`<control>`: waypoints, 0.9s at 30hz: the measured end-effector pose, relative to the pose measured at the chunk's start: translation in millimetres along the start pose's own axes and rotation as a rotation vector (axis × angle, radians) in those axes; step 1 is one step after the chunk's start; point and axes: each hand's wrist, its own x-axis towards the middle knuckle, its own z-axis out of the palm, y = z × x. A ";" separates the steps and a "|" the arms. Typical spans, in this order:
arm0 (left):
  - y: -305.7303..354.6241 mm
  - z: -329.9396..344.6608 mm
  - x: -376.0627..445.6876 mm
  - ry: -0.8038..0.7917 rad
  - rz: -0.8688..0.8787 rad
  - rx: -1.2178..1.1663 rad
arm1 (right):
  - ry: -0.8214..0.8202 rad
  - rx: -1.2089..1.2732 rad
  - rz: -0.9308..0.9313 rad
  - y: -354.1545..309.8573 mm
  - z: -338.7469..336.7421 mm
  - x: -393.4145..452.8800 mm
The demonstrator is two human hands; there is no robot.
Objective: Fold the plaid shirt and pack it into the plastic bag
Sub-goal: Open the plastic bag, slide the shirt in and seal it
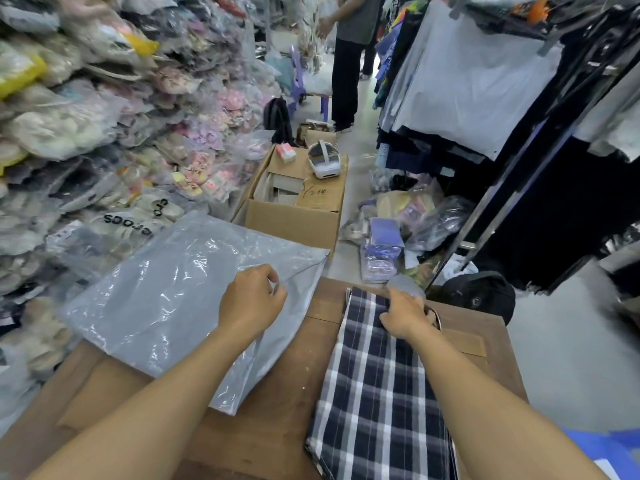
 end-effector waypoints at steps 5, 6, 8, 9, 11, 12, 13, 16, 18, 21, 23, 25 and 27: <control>-4.1 0.2 1.6 -0.006 -0.017 -0.023 | 0.011 -0.116 0.039 -9.6 3.7 8.5; -4.8 0.1 2.2 -0.007 -0.019 -0.020 | 0.021 -0.118 0.036 -11.3 3.3 9.1; -6.2 0.2 3.6 -0.013 -0.021 -0.017 | 0.075 -0.102 0.005 -16.9 1.7 6.0; -7.2 0.2 4.2 -0.018 -0.020 -0.014 | 0.124 -0.088 -0.029 -21.1 0.8 3.4; -9.1 0.1 5.2 -0.020 -0.018 -0.012 | 0.272 -0.073 -0.150 -30.1 0.0 -1.6; -10.0 -0.4 5.6 -0.020 -0.018 -0.013 | 0.343 -0.067 -0.225 -36.2 -0.6 -4.3; -10.9 -1.0 6.0 -0.018 -0.018 -0.010 | 0.395 -0.058 -0.305 -43.5 -1.9 -8.0; -12.9 -4.1 8.2 -0.014 -0.015 -0.004 | 0.463 -0.023 -0.580 -69.5 -2.4 -20.6; -14.6 -6.0 9.4 -0.016 -0.005 -0.003 | 0.517 -0.051 -0.786 -86.0 3.6 -30.2; -17.8 -8.2 9.3 -0.007 0.003 0.003 | 0.462 -0.162 -0.993 -101.5 24.0 -39.7; -21.1 -9.4 8.3 0.009 0.000 -0.007 | 0.399 -0.223 -1.064 -108.3 40.3 -44.1; -23.6 -10.1 5.1 -0.007 0.020 0.011 | 0.346 -0.264 -1.095 -113.6 56.5 -45.4; -25.7 -9.1 -1.1 -0.038 0.069 0.050 | 0.305 -0.278 -1.081 -117.9 72.7 -45.1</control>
